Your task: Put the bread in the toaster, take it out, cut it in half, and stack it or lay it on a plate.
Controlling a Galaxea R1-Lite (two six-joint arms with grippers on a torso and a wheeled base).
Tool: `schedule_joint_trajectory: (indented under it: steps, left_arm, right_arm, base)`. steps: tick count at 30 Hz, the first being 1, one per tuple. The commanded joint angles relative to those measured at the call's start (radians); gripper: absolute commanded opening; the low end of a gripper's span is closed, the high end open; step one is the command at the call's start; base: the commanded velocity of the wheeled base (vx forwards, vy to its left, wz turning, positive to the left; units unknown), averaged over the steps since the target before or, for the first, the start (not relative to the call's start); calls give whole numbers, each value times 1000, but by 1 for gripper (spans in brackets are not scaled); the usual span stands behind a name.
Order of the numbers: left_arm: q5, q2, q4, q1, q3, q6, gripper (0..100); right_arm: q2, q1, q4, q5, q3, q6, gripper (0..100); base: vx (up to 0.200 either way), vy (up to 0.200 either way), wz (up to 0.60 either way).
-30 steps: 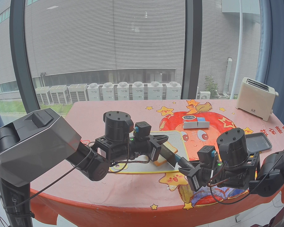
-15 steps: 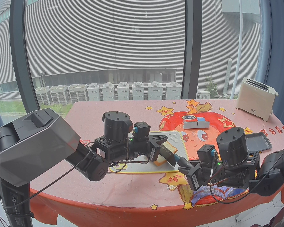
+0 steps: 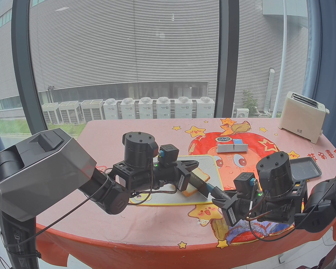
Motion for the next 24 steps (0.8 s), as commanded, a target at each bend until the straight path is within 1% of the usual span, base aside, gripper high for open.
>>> schedule_joint_trajectory:
  steps: [1,9,17,24]
  left_arm:
    - [0,-1,-3,-1,-1,-1,0]
    - [0,13,-3,11,22,1,0]
    - [0,17,-3,16,16,1,0]
    - [0,10,-3,15,-18,-1,0]
  right_arm:
    - [1,-4,-8,0,-3,0,0]
    - [-3,-5,-14,0,-16,7,0]
    - [7,-5,-1,0,-8,4,0]
    - [20,-5,-11,0,-7,3,0]
  base:
    - [0,0,0]
    - [0,0,0]
    - [0,0,0]
    - [0,0,0]
